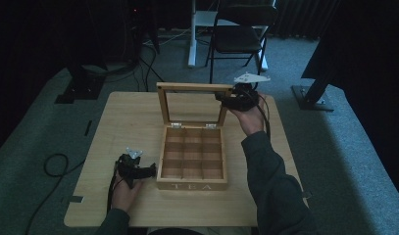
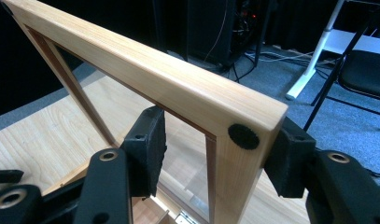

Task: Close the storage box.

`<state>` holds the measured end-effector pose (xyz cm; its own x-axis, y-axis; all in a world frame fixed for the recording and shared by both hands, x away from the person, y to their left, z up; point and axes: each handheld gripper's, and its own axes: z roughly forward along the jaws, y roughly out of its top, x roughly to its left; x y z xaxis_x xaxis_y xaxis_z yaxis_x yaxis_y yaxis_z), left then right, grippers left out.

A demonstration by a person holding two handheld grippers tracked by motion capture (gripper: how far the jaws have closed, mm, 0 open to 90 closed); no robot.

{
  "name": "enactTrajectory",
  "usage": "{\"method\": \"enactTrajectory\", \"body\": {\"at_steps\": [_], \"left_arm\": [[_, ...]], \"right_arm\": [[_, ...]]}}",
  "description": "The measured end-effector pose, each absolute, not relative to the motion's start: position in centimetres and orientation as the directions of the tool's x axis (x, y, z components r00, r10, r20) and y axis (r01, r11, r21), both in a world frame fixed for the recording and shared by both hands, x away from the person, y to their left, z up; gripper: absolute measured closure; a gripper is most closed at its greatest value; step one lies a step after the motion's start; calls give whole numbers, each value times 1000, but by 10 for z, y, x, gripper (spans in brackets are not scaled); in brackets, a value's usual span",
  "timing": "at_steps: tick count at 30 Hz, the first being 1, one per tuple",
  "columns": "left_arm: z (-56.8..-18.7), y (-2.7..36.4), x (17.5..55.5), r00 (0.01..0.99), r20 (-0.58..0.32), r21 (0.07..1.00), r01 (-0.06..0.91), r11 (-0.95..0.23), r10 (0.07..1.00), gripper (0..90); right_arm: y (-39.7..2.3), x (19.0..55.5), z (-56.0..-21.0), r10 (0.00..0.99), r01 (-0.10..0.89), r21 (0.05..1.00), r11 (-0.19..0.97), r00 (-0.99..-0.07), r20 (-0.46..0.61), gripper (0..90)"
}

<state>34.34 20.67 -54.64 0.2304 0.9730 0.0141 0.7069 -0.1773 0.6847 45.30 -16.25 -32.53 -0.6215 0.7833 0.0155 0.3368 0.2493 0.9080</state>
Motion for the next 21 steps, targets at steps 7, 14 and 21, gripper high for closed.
{"method": "enactTrajectory", "body": {"at_steps": [7,14,21], "left_arm": [[-546,207,343,231,14,684,708,-178,973,16],[-546,207,343,232,14,683,708,-178,973,16],[-546,207,343,232,14,683,708,-179,973,16]], "right_arm": [[-163,445,-325,783,355,900,252,-622,26,443],[-162,437,-323,784,367,889,275,-621,14,440],[-161,428,-326,791,368,891,267,-611,15,436]]}}
